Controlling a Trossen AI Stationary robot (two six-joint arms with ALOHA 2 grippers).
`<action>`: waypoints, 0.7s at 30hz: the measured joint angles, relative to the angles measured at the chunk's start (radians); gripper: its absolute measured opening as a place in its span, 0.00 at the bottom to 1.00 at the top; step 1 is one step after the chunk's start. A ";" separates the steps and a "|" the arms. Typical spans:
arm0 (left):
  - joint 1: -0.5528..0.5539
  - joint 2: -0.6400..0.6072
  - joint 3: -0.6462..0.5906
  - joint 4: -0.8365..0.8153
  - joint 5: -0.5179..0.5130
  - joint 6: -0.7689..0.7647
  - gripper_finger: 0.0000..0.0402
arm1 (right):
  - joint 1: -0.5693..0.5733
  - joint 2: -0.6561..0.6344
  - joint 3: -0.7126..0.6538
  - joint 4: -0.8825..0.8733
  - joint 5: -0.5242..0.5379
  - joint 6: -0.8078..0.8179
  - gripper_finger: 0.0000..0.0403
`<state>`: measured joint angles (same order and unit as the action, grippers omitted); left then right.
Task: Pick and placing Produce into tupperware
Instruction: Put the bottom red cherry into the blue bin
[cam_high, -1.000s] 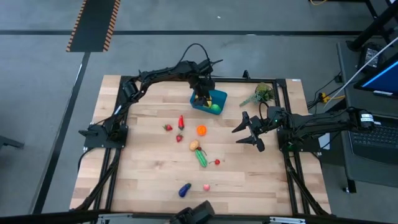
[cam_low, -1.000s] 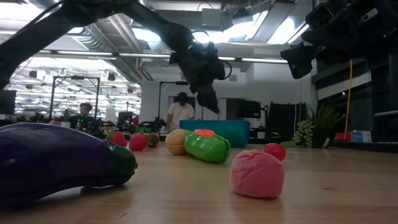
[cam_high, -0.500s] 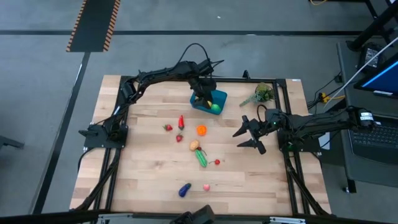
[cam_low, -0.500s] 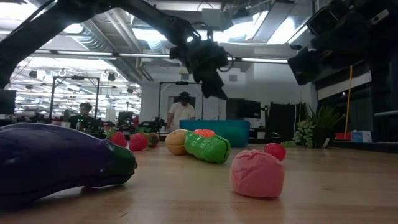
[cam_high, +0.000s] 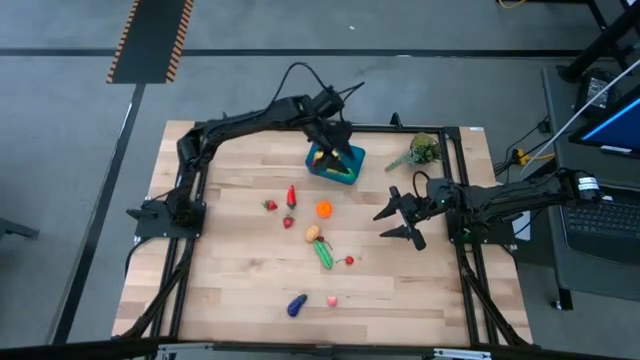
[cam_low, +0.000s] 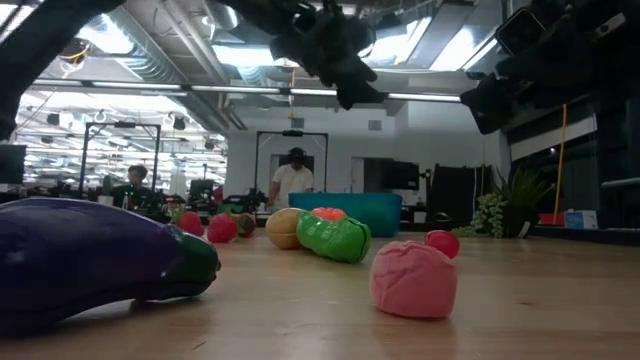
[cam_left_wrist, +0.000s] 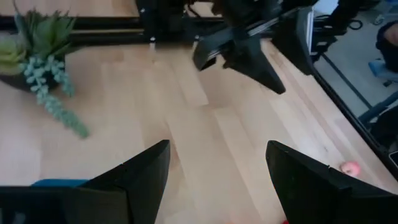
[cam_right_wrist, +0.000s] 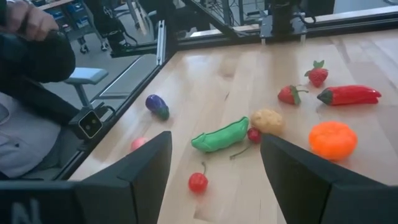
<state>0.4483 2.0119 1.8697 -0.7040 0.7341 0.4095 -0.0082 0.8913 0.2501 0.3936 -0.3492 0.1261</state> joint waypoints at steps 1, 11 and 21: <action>-0.003 -0.024 -0.043 0.019 -0.007 0.000 0.64 | 0.002 0.000 0.000 -0.001 0.000 0.000 0.62; 0.005 -0.425 -0.684 0.516 -0.110 -0.163 0.64 | 0.034 0.000 0.000 0.026 0.000 -0.003 0.62; -0.052 -0.853 -1.084 0.656 -0.242 -0.247 0.64 | 0.033 0.000 0.000 0.076 -0.001 0.002 0.62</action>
<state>0.3962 1.1588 0.7854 -0.0478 0.4920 0.1622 0.0250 0.8913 0.2501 0.4697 -0.3497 0.1281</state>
